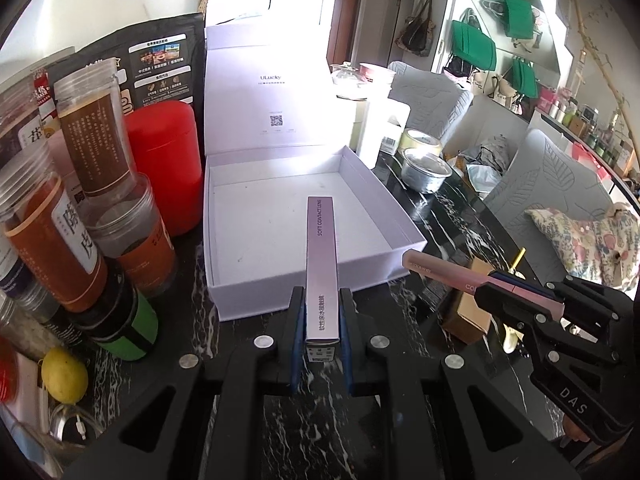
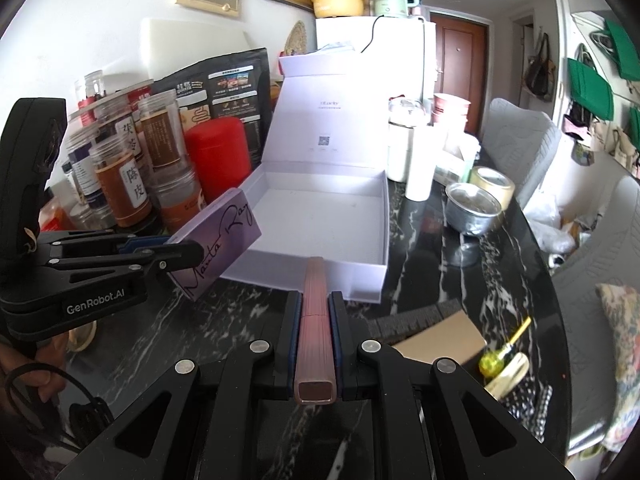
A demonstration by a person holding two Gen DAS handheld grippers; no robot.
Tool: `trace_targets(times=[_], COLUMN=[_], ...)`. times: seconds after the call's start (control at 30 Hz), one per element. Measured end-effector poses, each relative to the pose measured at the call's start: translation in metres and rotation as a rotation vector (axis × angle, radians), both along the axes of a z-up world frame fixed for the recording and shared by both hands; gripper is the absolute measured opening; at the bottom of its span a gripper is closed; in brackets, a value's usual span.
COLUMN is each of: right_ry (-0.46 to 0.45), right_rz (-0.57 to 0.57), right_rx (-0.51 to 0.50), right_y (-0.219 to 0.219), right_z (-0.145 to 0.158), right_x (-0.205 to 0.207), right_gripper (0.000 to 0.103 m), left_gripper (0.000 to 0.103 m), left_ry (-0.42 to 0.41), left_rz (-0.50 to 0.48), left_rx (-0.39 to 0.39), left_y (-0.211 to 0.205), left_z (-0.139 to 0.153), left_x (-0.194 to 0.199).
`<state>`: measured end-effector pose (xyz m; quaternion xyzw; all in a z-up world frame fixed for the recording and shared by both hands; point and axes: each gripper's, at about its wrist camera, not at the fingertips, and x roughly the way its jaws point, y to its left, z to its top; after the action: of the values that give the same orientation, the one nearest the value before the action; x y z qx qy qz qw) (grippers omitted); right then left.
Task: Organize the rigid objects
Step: 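Carry the lavender box and pink stick with both tools into the open white box, then lower the pink stick into the white box and open the right tool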
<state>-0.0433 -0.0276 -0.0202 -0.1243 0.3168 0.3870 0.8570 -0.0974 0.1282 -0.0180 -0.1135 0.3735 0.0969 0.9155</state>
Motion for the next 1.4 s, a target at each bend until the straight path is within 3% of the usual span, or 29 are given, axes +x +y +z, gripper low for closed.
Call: trace_targets(times=[0.93, 1.4], right_ry=[0.021, 0.056], right_rz=[0.021, 0.018], right_rx=[-0.084, -0.136], right_y=[0.075, 0.11], right_z=[-0.024, -0.045], right_x=[0.071, 0.111], right_gripper=[0.013, 0.013], left_gripper=[0.015, 0.015], left_ry=[0.049, 0.129], left_rz=[0.07, 0.078], left_rx=[-0.026, -0.044], left_y=[0.054, 0.076], left_z=[-0.017, -0.04], left_x=[0.08, 0.121])
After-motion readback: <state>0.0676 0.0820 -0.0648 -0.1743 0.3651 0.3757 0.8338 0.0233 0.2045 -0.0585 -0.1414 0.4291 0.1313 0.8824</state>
